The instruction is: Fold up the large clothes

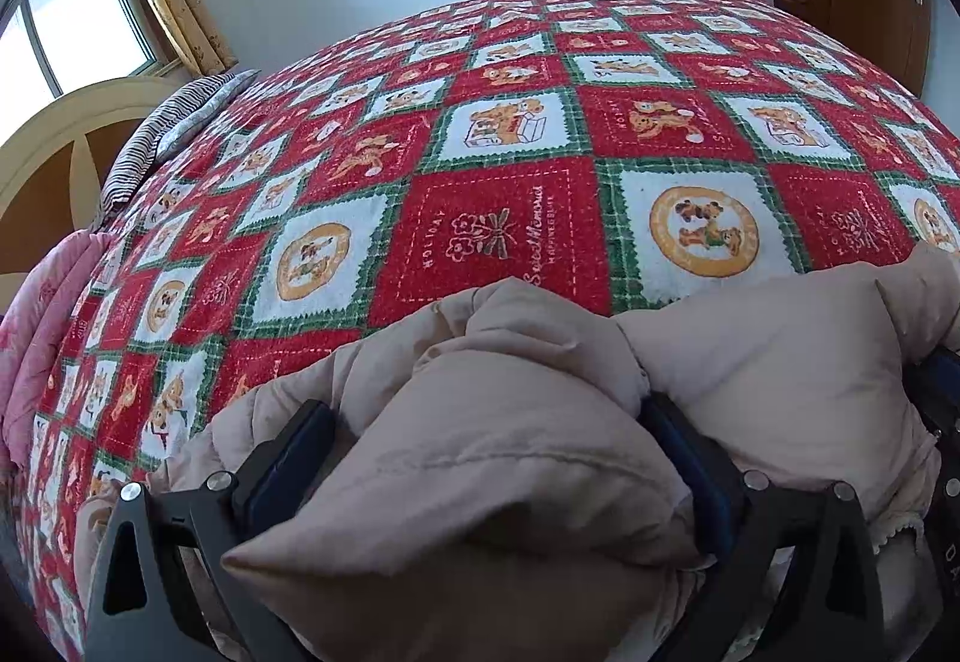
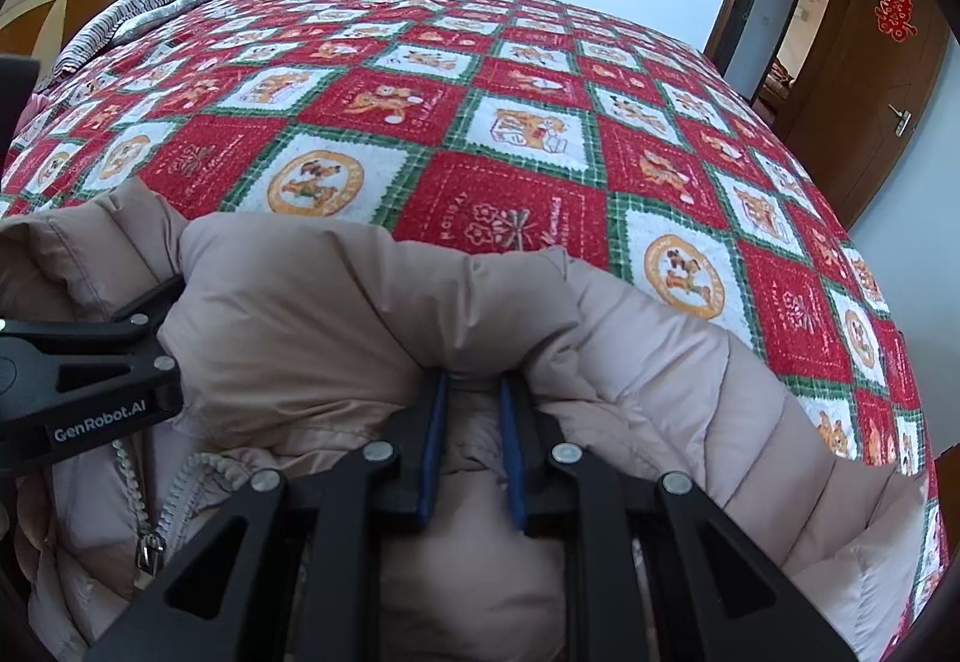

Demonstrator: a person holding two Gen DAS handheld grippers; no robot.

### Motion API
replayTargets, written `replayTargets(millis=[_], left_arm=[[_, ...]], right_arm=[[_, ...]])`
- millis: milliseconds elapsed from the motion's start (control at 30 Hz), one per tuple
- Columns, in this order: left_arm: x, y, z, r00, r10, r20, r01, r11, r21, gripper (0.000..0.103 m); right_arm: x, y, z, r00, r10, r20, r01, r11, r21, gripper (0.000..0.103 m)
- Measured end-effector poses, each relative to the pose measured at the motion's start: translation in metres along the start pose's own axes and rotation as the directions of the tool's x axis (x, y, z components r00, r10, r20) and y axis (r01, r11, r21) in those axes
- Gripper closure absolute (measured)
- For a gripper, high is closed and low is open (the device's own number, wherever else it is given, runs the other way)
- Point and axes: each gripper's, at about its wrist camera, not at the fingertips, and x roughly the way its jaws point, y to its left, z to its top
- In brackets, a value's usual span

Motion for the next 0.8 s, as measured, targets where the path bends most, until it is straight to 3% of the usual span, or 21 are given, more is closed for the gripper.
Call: replayTargets(millis=[100,133,167,233,267,400,600,800], left_arm=[[-0.024,0.019,0.01,1.0,-0.014,0.015,0.014,0.999,-0.031,0.001],[-0.039,0.028,0.011,0.999,-0.031,0.045,0.033,0.999,-0.043,0.001],[-0.056,0.037,0.01,0.996,-0.037,0.076,0.041,0.998,-0.05,0.001],[-0.087,0.056,0.002,0.991,-0.039,0.13,0.046,0.998,-0.053,0.001],[-0.101,0.065,-0.006,0.989,-0.039,0.146,0.047,0.998,-0.052,0.001],[-0.139,0.1,-0.065,0.989,-0.019,0.148,0.025,0.999,-0.044,0.001],[-0.177,0.139,-0.187,0.993,-0.012,0.118,0.016,0.999,-0.031,0.001],[-0.201,0.155,-0.267,0.997,-0.038,0.067,0.04,0.999,-0.025,0.001]], right_arm=[[-0.015,-0.015,0.004,0.998,0.049,-0.028,-0.048,0.999,0.017,0.076],[-0.028,-0.022,0.003,0.998,0.067,-0.012,-0.066,0.997,0.035,0.064],[-0.044,-0.028,0.0,0.997,0.07,0.02,-0.071,0.996,0.046,0.043],[-0.074,-0.038,-0.011,0.995,0.053,0.09,-0.058,0.997,0.056,0.017],[-0.089,-0.044,-0.02,0.992,0.046,0.115,-0.053,0.997,0.057,0.013],[-0.119,-0.063,-0.073,0.995,0.077,0.07,-0.083,0.993,0.081,0.013],[-0.157,-0.097,-0.17,0.997,0.069,0.016,-0.071,0.985,0.16,0.013],[-0.192,-0.115,-0.239,0.997,0.07,-0.013,-0.065,0.968,0.241,0.014]])
